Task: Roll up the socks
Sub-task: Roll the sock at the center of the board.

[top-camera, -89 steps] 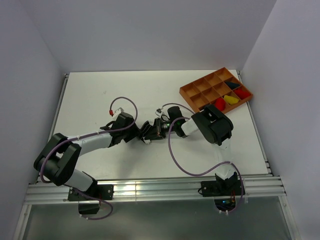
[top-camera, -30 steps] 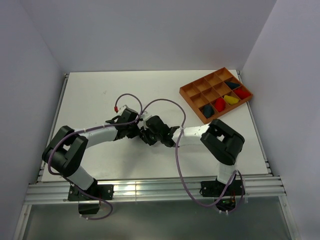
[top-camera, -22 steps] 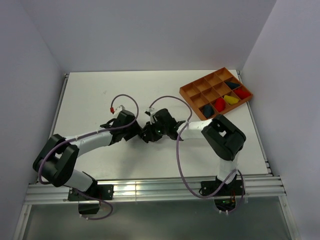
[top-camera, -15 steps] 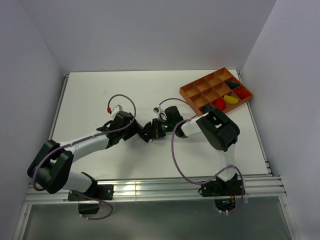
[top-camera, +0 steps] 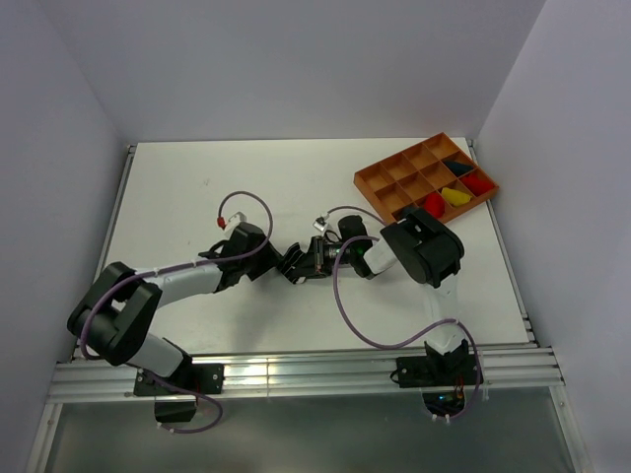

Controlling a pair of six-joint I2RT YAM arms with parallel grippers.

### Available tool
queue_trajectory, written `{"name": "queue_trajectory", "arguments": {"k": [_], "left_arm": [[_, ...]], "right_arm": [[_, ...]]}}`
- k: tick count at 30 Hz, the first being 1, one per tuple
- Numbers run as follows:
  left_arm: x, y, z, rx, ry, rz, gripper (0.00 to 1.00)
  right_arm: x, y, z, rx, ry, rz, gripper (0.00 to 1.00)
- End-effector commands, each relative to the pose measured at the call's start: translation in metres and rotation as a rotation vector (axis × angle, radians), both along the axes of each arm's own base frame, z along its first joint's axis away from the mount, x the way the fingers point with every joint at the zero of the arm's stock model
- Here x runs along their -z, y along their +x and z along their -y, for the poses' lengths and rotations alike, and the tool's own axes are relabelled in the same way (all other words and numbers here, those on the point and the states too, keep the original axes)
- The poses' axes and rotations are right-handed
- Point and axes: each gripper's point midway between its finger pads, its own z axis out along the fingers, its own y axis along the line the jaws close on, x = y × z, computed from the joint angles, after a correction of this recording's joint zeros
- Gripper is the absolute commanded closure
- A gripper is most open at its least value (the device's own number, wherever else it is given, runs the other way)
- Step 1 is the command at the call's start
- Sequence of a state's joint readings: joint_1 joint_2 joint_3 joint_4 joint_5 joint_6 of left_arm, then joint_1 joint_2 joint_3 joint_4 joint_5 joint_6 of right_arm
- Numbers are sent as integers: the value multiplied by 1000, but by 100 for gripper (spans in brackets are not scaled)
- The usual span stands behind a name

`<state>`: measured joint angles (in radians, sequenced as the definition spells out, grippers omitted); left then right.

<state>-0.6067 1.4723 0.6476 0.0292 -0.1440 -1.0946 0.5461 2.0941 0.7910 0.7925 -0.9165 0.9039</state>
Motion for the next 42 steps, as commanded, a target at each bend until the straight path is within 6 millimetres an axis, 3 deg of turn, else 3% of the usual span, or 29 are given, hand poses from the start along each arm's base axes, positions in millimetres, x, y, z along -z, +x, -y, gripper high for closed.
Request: {"name": "queue_trajectory", "arguments": {"k": [1, 10, 12, 14, 15, 17, 20, 23, 24, 26, 27, 30, 32, 36, 42], "left_arm": [[-13, 12, 18, 22, -57, 30, 42], [9, 6, 25, 61, -45, -19, 58], [14, 5, 26, 69, -38, -32, 65], [17, 4, 28, 77, -27, -36, 81], [17, 4, 29, 82, -22, -37, 82], [19, 3, 29, 88, -10, -41, 87], [17, 6, 29, 89, 11, -32, 94], [14, 7, 28, 91, 42, -26, 98], [13, 7, 27, 90, 53, -26, 99], [10, 8, 28, 90, 64, -16, 100], [5, 12, 29, 86, 67, 3, 100], [3, 10, 26, 87, 109, -8, 100], [3, 7, 27, 92, 122, -13, 100], [-3, 6, 30, 93, 129, -10, 100], [-4, 6, 32, 85, 123, -13, 100]], "right_arm": [[19, -7, 9, 20, -34, -82, 100], [22, -3, 12, 38, -39, -75, 100], [21, -1, 12, 32, -59, -49, 100], [19, 0, 13, 35, -74, -42, 98], [15, 3, 13, 31, -78, -9, 96], [16, 4, 15, 40, -107, 1, 91], [12, 6, 19, 38, -146, 53, 72], [5, 13, 27, 54, -224, 138, 61], [-9, 18, 29, 56, -238, 224, 59], [-10, 23, 38, 98, -336, 283, 55], [-27, 27, 39, 104, -355, 371, 54], [-44, 31, 44, 151, -469, 516, 53], [-56, 23, 38, 154, -503, 606, 52], [-65, 14, 27, 180, -542, 685, 55], [-49, -1, 12, 137, -579, 676, 59]]}}
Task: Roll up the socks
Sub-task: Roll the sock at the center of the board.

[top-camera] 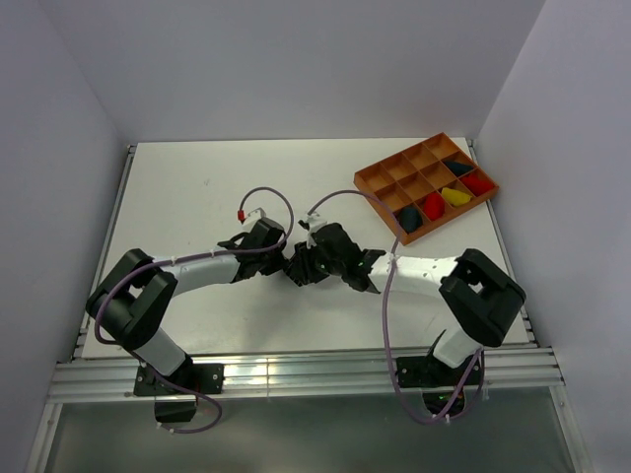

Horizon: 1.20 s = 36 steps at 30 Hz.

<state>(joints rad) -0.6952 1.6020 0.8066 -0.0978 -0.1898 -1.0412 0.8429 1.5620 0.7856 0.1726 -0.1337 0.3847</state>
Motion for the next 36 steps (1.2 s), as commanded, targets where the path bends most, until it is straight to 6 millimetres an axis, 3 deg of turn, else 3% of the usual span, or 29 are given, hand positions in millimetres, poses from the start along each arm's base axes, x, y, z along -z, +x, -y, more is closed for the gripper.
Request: {"name": "queue_trajectory", "arguments": {"k": [1, 11, 24, 27, 28, 31, 33, 34, 36], "left_arm": [[-13, 7, 3, -11, 3, 29, 100], [-12, 7, 5, -22, -7, 18, 100], [-16, 6, 8, -51, -53, 13, 92], [-22, 7, 4, -70, -59, 32, 84], [-25, 8, 3, -77, -59, 40, 81], [-34, 9, -4, -100, -66, 71, 73], [-40, 8, -7, -113, -87, 90, 68], [-42, 9, -7, -119, -98, 99, 59], [-46, 6, -10, -123, -116, 111, 48]], "right_arm": [[7, 10, 1, 46, -65, 41, 59], [41, 2, -3, 33, -147, -48, 59], [65, -4, -14, 9, -262, -91, 55], [75, -1, -4, 50, -320, -108, 70], [74, 0, -5, 52, -312, -109, 81], [75, -1, -2, 19, -243, -160, 96], [71, -11, -9, -58, -155, -227, 100], [72, -4, -4, -57, -108, -249, 100], [64, -17, -10, -149, 20, -342, 100]]}}
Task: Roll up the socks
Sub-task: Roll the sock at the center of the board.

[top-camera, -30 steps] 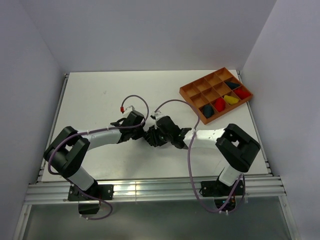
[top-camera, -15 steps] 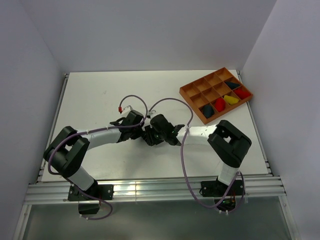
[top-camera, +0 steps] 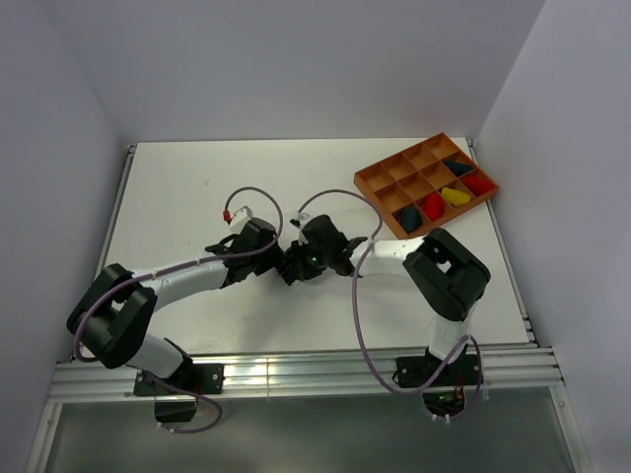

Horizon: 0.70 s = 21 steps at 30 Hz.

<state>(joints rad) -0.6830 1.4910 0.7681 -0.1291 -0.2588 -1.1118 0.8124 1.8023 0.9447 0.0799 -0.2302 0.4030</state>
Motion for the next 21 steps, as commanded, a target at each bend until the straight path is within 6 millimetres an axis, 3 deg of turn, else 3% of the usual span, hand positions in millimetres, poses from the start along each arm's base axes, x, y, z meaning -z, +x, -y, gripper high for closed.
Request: {"name": "queue_trajectory", "arguments": {"k": [1, 3, 10, 21], "left_arm": [[-26, 4, 9, -10, -92, 76, 42], [-28, 2, 7, -8, -99, 84, 39], [-29, -2, 13, 33, -128, 92, 41], [-3, 2, 19, 42, -94, 40, 46]], "right_arm": [[15, -16, 10, -80, 172, -198, 100], [6, -25, 8, -138, 285, -288, 100], [4, -17, 12, -122, 517, -513, 100], [17, -5, 17, -80, 482, -559, 99]]}}
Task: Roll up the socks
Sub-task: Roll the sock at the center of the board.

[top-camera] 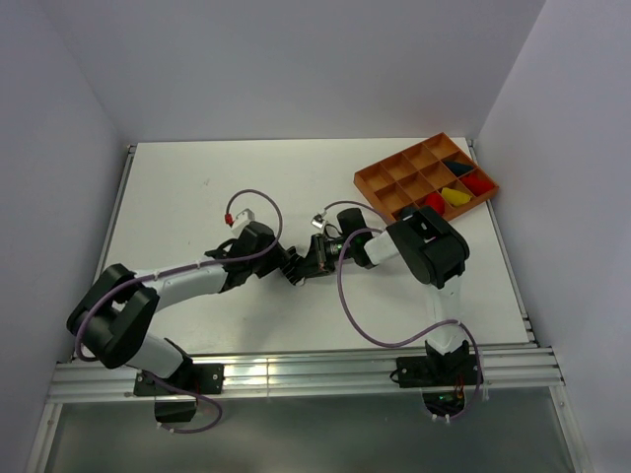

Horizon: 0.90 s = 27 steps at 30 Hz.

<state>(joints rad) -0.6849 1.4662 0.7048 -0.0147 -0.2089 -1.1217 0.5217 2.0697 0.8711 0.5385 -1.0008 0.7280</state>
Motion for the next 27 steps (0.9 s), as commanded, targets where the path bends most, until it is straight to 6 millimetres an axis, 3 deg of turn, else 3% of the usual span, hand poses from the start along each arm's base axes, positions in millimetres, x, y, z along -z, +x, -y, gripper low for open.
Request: {"name": "queue_trajectory", "arguments": {"k": [1, 11, 14, 15, 19, 21, 27], "left_arm": [[2, 6, 10, 12, -8, -1, 47], [24, -5, -3, -27, 33, -72, 50], [32, -7, -6, -39, 48, -89, 57], [35, -7, -8, -44, 54, -93, 65], [44, -6, -5, -35, 68, -117, 78], [45, -4, -3, -32, 76, -121, 85], [45, -3, -2, -26, 87, -130, 92]], "right_arm": [[14, -5, 3, -7, -39, -59, 99], [18, 1, 5, 5, -62, -63, 99], [16, 3, 5, 11, -71, -47, 98], [13, 4, 6, 9, -76, -33, 98], [8, 8, 10, 35, -118, 30, 95], [3, 9, 12, 38, -136, 66, 89], [-9, 14, 22, 85, -279, 242, 64]]}}
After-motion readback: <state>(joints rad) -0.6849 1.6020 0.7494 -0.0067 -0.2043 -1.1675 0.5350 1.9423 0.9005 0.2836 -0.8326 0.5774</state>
